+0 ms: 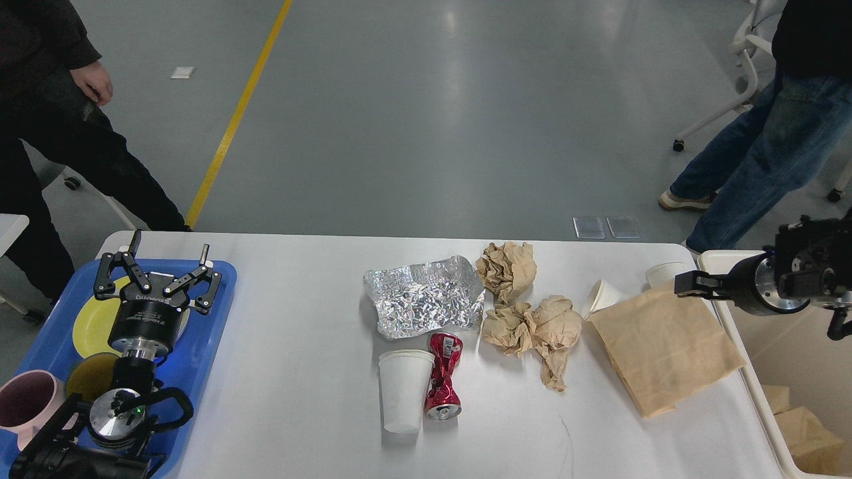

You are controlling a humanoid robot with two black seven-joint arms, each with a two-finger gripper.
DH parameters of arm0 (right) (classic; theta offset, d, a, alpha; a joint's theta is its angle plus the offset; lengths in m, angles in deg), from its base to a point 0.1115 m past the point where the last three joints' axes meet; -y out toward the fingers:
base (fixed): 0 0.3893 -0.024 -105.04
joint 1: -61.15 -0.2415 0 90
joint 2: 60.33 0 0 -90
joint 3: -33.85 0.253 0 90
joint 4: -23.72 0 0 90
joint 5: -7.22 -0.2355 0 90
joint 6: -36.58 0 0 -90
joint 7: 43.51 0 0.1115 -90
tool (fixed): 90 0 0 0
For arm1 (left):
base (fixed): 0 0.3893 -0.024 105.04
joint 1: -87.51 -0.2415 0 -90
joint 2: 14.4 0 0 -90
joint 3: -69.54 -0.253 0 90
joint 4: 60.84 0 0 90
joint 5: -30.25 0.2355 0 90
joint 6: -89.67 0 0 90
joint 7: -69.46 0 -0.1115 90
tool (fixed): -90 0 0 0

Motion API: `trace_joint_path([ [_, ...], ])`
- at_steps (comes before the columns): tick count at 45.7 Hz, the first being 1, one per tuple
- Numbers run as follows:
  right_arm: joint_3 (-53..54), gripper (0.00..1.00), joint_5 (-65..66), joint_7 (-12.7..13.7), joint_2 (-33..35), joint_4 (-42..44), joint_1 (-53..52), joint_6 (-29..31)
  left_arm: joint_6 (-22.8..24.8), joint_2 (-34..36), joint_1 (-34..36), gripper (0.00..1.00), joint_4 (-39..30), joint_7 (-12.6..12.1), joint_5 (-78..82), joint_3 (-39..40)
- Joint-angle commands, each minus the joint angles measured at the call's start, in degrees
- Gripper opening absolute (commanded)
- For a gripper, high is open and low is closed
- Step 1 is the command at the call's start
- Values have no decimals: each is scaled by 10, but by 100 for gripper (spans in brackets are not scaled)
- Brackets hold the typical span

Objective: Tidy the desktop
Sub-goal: 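Lower the right gripper onto the brown paper bag on the table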

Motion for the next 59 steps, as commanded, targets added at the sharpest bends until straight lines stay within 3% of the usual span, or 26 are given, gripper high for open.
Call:
trace_joint_path([
  [1,-2,88,88,-21,0,33,42,-20,0,0,0,96,0,0,0,0],
  [14,1,88,122,-21,-23,224,174,-24,-1,0,0,96,0,0,0,0],
  [18,-4,88,123,-28,-25,227,187,-24,0,0,0,96,0,0,0,0],
  [28,3,88,121,-74,-35,226,214,-24,0,0,0,96,0,0,0,0],
  [49,8,88,113,-68,-78,214,253,-24,0,0,0,96,0,0,0,0],
  [51,8,80,113,-67,-79,214,254,-24,0,0,0,96,0,0,0,0],
  [58,8,5,110,-59,-76,199,254,-18,-1,0,0,96,0,0,0,0],
  [59,8,0,109,-58,-75,194,254,-18,0,0,0,96,0,0,0,0],
])
